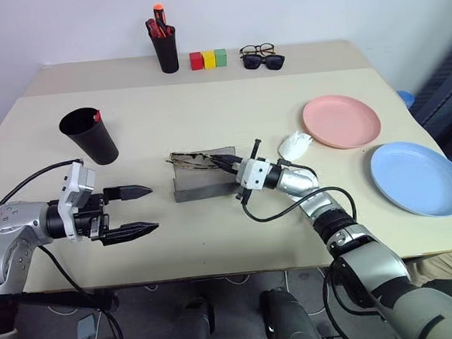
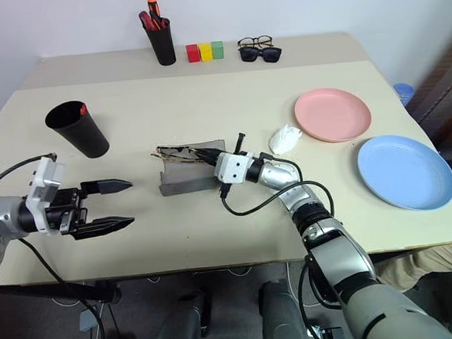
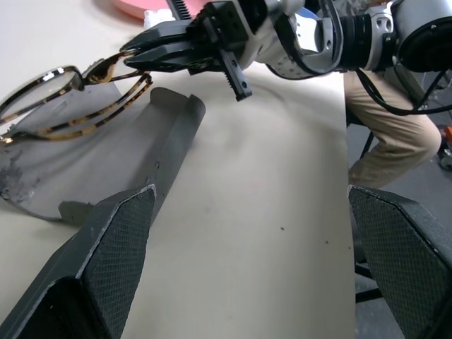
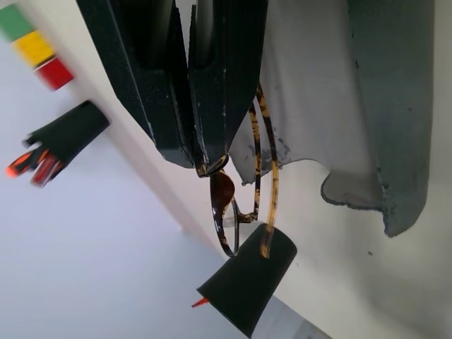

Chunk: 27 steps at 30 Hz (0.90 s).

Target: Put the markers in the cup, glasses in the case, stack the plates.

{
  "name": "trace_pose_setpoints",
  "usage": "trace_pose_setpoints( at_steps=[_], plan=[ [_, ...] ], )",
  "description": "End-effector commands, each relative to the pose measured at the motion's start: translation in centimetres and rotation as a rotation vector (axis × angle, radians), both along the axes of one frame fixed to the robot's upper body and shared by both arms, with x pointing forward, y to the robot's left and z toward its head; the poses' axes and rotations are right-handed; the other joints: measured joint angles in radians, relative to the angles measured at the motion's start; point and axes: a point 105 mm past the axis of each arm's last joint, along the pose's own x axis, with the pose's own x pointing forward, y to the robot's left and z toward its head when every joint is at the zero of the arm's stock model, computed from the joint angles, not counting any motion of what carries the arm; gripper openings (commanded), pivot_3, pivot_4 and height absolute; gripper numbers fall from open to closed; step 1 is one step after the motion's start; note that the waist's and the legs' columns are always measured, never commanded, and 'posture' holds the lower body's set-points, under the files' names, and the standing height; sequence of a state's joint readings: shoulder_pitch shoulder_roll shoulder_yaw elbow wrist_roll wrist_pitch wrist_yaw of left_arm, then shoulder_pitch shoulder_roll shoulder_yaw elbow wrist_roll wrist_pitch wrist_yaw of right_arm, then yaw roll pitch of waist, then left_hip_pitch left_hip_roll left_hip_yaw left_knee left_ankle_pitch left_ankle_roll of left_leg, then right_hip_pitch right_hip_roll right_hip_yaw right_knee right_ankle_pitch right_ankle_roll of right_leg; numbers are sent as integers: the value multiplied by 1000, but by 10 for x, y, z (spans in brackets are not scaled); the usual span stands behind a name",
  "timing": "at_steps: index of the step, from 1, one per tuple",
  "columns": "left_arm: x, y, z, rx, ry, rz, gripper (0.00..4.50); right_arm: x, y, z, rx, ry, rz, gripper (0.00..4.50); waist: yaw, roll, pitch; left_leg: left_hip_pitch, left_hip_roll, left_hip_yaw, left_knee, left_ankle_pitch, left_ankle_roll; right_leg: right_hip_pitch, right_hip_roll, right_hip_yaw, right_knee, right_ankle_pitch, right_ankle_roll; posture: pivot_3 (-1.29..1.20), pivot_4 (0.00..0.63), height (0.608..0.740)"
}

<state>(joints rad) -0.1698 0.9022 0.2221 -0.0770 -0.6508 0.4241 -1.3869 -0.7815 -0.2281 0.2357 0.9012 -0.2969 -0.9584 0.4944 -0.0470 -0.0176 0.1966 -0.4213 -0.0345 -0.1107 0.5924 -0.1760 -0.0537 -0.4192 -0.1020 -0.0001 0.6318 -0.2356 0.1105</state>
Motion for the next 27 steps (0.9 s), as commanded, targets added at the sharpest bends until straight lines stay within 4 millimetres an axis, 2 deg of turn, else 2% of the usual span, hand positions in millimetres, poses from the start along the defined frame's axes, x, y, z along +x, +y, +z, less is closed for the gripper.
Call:
trace_pose_setpoints(
  at_steps=[1,5,9,13,17,22,24,27],
  plan=[
    [0,1,11,-13,-56,7,4500,-10,3,7,-10,-155,8,43,0,0,0,0,0,0,0,0,0,0,0,0,0,0,0,0,150,740],
    [-1,1,11,-17,-57,18,4500,-9,-2,-1,-24,-236,-62,43,1,0,0,0,0,0,0,1,-1,0,0,0,0,0,-1,0,150,740],
    [-3,2,12,-21,-57,28,4500,-2,-13,2,-40,-315,-137,43,1,0,0,0,0,0,0,1,-2,0,0,1,0,0,-1,0,150,740],
    [-3,2,11,-24,-56,33,4500,13,-53,26,-65,-430,-292,43,3,0,0,0,0,1,0,1,-2,0,0,2,0,0,-2,0,150,740],
    [1,1,11,-30,-64,33,4500,16,-92,34,-121,-501,-426,43,4,-1,-1,0,0,1,0,1,-2,1,0,2,-1,0,-2,0,150,740],
    [9,-3,11,-53,-81,26,4500,2,-142,27,-278,-573,-559,43,6,-1,-1,0,0,1,0,1,-2,1,0,2,-1,0,-2,0,150,740],
    [14,-5,11,-63,-87,25,4500,-5,-151,15,-340,-561,-575,43,5,-1,-1,0,-1,1,0,1,-2,1,-1,2,-1,0,-2,0,150,740],
    [20,-7,10,-70,-94,21,4500,-9,-154,7,-385,-561,-586,43,-6,-1,-1,2,0,2,0,1,-2,2,0,2,-1,0,-2,0,150,740]
  ],
)
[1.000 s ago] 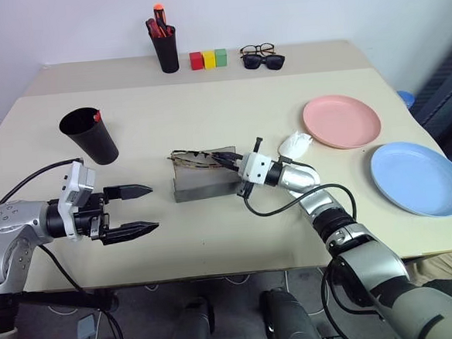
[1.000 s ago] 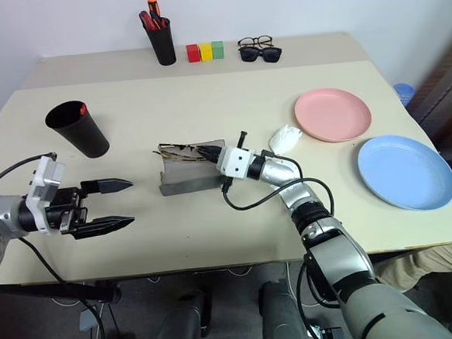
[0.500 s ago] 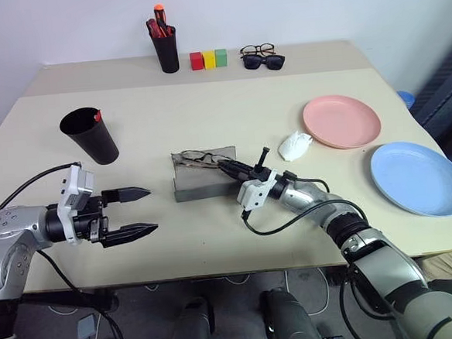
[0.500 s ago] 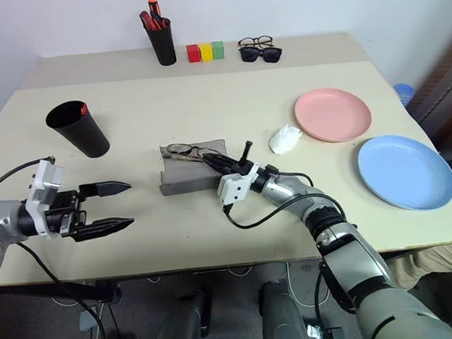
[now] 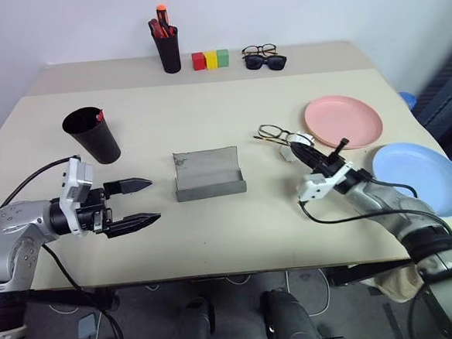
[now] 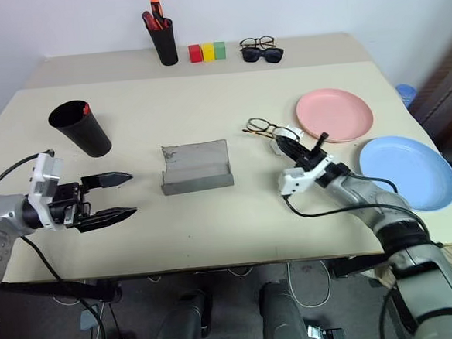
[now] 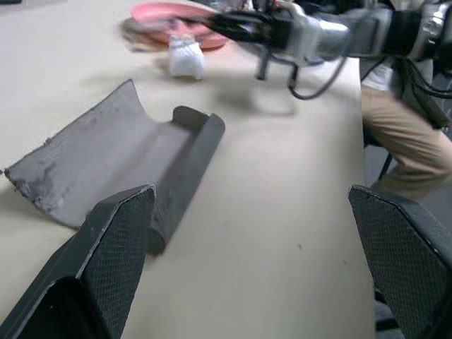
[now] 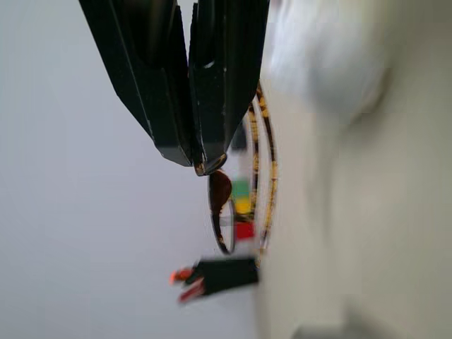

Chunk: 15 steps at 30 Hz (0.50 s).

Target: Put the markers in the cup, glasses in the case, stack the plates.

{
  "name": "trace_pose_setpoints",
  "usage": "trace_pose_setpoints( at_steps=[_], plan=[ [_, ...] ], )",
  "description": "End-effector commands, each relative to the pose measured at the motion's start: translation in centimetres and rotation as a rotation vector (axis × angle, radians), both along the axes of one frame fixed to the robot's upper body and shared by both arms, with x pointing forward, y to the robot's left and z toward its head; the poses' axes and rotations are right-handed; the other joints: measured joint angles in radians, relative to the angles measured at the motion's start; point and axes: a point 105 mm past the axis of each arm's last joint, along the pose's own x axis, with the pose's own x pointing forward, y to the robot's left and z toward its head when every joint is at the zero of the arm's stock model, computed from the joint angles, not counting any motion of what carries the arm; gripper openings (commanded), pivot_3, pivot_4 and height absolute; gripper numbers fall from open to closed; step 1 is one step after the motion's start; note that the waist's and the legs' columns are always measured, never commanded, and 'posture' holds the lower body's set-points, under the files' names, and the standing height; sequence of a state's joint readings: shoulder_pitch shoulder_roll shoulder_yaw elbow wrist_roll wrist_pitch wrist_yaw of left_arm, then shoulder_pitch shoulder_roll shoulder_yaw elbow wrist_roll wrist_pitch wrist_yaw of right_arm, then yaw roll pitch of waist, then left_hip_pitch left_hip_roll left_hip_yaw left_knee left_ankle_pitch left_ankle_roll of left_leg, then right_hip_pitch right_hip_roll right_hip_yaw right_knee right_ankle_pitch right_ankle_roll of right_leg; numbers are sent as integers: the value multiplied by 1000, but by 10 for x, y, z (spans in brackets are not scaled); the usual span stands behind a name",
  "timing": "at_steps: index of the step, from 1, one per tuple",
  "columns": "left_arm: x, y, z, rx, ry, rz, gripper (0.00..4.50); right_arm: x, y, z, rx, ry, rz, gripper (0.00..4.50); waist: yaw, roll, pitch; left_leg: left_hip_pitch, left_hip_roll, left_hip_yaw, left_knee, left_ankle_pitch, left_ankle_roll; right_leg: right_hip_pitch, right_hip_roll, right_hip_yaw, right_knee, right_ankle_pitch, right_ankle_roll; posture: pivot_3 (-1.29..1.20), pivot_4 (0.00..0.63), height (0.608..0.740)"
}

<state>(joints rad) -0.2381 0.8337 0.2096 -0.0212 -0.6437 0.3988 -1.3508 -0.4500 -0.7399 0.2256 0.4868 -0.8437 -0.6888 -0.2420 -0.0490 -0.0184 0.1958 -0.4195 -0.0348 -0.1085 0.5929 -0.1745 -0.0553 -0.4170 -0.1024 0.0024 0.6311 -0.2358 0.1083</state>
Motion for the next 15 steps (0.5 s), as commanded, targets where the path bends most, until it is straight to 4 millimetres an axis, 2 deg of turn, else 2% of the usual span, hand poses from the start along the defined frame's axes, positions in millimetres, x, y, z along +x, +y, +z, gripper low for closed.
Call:
trace_pose_setpoints(
  at_steps=[1,4,8,15],
  plan=[
    [6,-3,7,-2,-51,-12,4500,-4,3,12,-31,-73,1,43,-6,0,0,1,0,1,0,0,0,0,0,1,0,0,0,0,150,740],
    [12,-7,8,-12,-66,-18,4500,-14,3,3,-70,-71,2,43,-3,0,0,5,0,1,0,0,0,4,0,1,0,0,0,0,150,740],
    [15,-9,8,-20,-70,-20,4500,-22,0,3,-103,-94,-17,43,5,0,0,6,0,1,0,0,1,6,0,2,-1,0,0,0,150,740],
    [6,-10,-7,30,-16,-113,4500,-32,-14,-19,-149,-45,-84,43,7,0,0,7,0,1,0,0,1,8,0,1,-2,0,0,0,150,740]
  ],
)
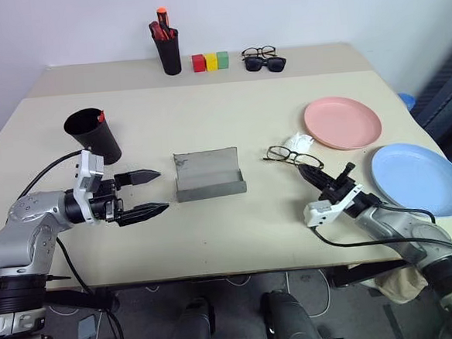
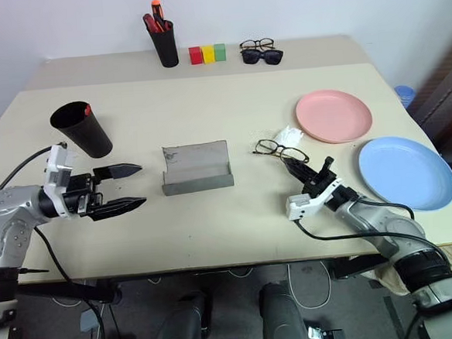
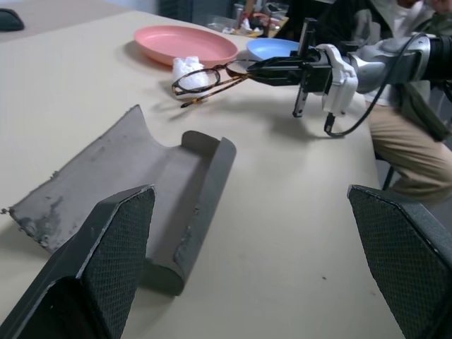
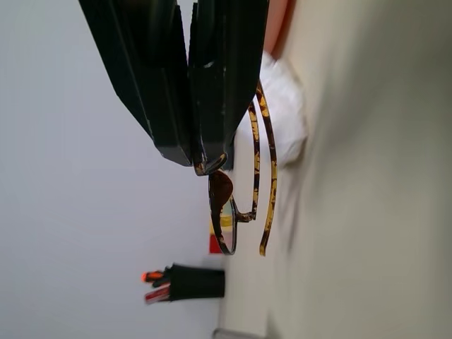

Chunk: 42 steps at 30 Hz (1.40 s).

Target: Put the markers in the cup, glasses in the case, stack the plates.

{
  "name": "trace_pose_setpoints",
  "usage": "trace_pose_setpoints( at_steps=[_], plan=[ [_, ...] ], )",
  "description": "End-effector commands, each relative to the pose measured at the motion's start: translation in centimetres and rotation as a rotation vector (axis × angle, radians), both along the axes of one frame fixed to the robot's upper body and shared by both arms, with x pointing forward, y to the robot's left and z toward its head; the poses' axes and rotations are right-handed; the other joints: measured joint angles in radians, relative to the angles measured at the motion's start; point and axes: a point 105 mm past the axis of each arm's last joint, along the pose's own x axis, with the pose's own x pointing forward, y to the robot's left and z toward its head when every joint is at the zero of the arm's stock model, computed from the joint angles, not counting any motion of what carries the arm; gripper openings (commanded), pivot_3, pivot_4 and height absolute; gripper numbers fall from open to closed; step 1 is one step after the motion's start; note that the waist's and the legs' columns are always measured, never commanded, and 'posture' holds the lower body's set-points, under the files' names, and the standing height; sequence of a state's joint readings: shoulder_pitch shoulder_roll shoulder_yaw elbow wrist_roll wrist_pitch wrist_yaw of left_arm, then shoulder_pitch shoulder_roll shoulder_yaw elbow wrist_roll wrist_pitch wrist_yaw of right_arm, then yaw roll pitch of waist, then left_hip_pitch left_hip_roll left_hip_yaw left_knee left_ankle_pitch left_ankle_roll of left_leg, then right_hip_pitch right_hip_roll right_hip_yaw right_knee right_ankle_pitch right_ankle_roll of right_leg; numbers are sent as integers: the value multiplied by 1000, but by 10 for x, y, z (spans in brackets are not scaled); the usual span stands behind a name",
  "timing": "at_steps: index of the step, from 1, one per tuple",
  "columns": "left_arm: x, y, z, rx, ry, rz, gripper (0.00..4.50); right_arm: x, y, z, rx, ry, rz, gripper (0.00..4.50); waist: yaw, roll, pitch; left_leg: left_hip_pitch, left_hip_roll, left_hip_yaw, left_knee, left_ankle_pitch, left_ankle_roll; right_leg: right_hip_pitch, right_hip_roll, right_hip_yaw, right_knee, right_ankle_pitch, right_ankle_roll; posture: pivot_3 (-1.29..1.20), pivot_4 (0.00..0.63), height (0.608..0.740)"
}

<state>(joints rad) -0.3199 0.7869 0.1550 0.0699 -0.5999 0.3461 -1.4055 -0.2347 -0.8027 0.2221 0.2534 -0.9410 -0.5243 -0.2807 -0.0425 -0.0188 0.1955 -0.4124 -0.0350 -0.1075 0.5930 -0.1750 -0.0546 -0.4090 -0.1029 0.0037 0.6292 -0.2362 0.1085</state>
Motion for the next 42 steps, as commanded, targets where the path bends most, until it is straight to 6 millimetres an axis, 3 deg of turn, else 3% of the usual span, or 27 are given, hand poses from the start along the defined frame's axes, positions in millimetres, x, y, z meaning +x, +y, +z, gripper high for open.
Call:
trace_pose_setpoints(
  at_steps=[1,16,19,21,25,31,34,36,38,42],
  plan=[
    [-5,-1,-5,56,1,-72,4500,-2,-7,2,-20,-28,-29,43,0,0,0,1,0,0,0,0,0,1,0,0,0,0,0,0,150,740],
    [12,-12,-8,99,-22,-185,4500,-11,-22,-27,-87,32,-92,43,7,-4,-3,2,0,0,0,0,1,4,0,-1,-2,0,0,0,150,740],
    [15,-15,-8,94,-26,-192,4500,-11,-26,-29,-91,41,-115,887,8,-5,-3,2,0,-1,0,-1,1,4,0,-1,-3,0,0,0,150,740],
    [16,-17,-9,90,-27,-195,4500,-12,-26,-25,-91,36,-125,1873,10,-5,-3,2,0,-1,0,-1,1,5,0,-2,-3,0,0,0,150,740],
    [19,-21,-10,78,-26,-199,4500,-15,-31,-12,-87,57,-163,3751,25,-5,-3,2,0,-1,0,-1,1,5,0,-2,-4,0,0,0,150,740],
    [27,-25,-12,52,-23,-197,4500,-24,-30,30,185,232,-232,3751,26,-5,-3,1,0,-1,0,-2,3,6,-1,-2,-7,-1,1,0,150,740],
    [28,-28,-15,44,-20,-203,4500,-27,-28,50,441,374,-254,3751,20,-4,-3,1,1,-1,0,-2,3,6,0,-2,-7,-1,1,0,150,740],
    [29,-30,-17,39,-17,-205,4500,-28,-26,63,717,542,-247,3751,22,-4,-3,2,1,-1,0,-2,3,6,0,-3,-6,-1,2,0,150,740],
    [28,-31,-19,34,-14,-205,4500,-20,-32,84,922,581,-236,3751,21,-4,-2,2,2,-2,1,-2,3,6,0,-3,-6,-1,2,0,150,740],
    [25,-34,-19,25,-12,-207,4500,0,-42,110,955,549,-236,3751,28,-3,-2,1,1,-2,1,-2,3,6,-1,-4,-8,0,1,0,150,740]
  ],
)
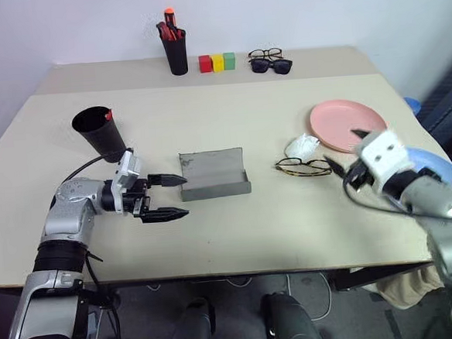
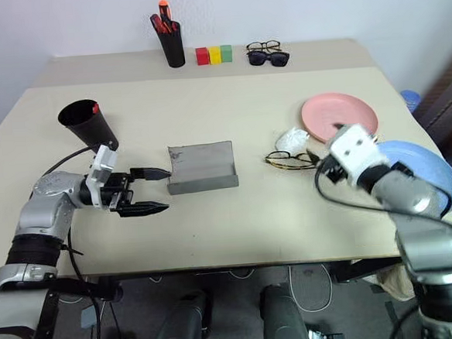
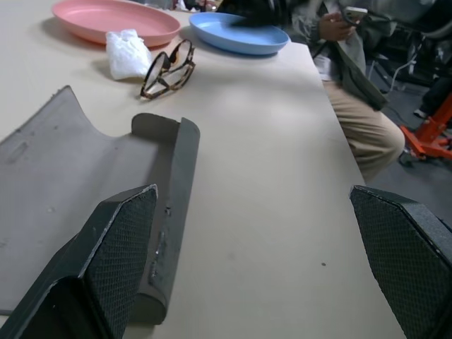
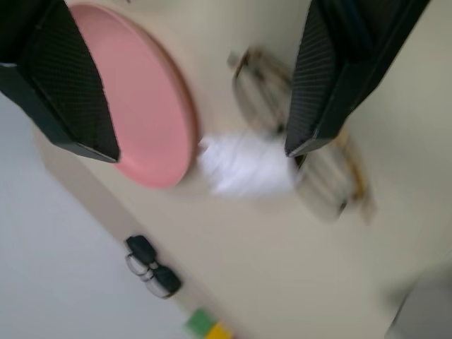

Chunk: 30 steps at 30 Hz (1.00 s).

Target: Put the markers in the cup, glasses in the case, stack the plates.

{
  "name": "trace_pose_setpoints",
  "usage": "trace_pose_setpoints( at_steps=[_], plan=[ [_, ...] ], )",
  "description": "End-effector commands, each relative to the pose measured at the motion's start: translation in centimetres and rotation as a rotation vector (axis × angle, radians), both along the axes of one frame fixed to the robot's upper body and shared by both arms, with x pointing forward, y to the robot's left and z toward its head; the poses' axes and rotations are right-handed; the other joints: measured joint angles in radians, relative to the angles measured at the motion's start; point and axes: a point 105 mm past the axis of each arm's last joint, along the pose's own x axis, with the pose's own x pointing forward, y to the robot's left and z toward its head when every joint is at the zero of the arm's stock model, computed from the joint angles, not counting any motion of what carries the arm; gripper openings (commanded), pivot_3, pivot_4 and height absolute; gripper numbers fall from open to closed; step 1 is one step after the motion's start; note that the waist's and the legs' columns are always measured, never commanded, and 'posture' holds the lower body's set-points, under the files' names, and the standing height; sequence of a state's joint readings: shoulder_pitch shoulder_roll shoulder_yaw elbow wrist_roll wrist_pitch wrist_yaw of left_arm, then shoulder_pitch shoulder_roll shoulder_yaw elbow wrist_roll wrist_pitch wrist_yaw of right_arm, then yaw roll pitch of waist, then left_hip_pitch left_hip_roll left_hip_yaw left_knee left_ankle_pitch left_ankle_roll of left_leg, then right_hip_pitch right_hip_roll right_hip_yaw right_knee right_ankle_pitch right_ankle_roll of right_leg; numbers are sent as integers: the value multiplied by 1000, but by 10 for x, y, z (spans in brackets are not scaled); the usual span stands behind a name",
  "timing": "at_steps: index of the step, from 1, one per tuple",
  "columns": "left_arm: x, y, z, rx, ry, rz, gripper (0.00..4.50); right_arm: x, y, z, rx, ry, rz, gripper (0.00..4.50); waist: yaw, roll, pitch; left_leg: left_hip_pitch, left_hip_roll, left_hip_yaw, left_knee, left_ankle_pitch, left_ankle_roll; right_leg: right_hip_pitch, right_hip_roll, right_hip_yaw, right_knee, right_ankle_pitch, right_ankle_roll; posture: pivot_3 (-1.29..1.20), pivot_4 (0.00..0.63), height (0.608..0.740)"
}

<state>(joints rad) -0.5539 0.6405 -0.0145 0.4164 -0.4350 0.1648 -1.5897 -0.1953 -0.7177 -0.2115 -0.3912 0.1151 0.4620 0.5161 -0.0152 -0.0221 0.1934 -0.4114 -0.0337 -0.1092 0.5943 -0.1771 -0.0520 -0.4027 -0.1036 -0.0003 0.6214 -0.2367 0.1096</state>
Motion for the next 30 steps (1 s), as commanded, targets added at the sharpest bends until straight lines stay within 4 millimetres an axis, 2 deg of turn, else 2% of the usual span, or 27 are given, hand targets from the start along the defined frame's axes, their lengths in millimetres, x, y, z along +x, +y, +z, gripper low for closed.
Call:
trace_pose_setpoints(
  at_steps=[1,4,7,10,13,16,22,25,27,30],
  plan=[
    [-3,-4,8,-14,-41,-10,4500,19,-14,21,24,-46,-43,3751,1,0,0,0,0,0,-1,0,0,0,0,0,-1,0,0,0,150,740],
    [-7,-5,9,-19,-41,-4,4500,39,-20,22,6,-74,-66,3751,1,0,0,-2,0,0,-1,0,0,-1,0,-1,-4,1,-1,0,150,740],
    [-10,-6,13,-21,-45,14,4500,62,-22,7,1,-49,-70,3751,-1,0,0,-5,-1,0,-1,-1,0,-3,0,-1,-5,1,-1,0,150,740],
    [-14,-5,16,-22,-41,30,4500,75,-22,-3,9,-38,-69,3751,-3,2,1,-6,-1,0,-1,0,1,-4,0,-1,-4,1,-1,0,150,740],
    [-19,-5,18,-19,-37,43,4500,81,-25,-20,8,-12,-78,3751,-4,3,2,-6,-1,0,-1,0,1,-4,0,-1,-3,1,-1,0,150,740],
    [-24,-2,19,-13,-28,68,4500,67,-22,-45,14,39,-54,3751,-1,3,2,-6,-1,0,-1,0,1,-4,0,-1,-3,1,-1,0,150,740],
    [-27,5,19,-4,-12,101,4500,21,-7,-66,52,82,-25,3751,0,5,2,-6,-1,-1,-1,-1,1,-5,0,-1,-2,1,0,0,150,740],
    [-26,5,19,-5,-11,105,4500,-8,3,-94,115,159,-60,3751,1,4,1,-4,-1,-1,0,-1,1,-3,0,-1,-2,1,-1,0,150,740],
    [-25,4,19,-6,-11,105,4500,-13,5,-96,137,154,-91,3751,-3,4,1,-4,0,-1,0,-1,1,-3,0,-1,-2,-1,1,0,150,740],
    [-22,1,20,-8,-12,98,4500,-4,3,-74,154,82,-126,3751,-5,4,1,-3,0,1,0,-1,0,-3,0,0,-3,0,1,0,150,740]
  ],
)
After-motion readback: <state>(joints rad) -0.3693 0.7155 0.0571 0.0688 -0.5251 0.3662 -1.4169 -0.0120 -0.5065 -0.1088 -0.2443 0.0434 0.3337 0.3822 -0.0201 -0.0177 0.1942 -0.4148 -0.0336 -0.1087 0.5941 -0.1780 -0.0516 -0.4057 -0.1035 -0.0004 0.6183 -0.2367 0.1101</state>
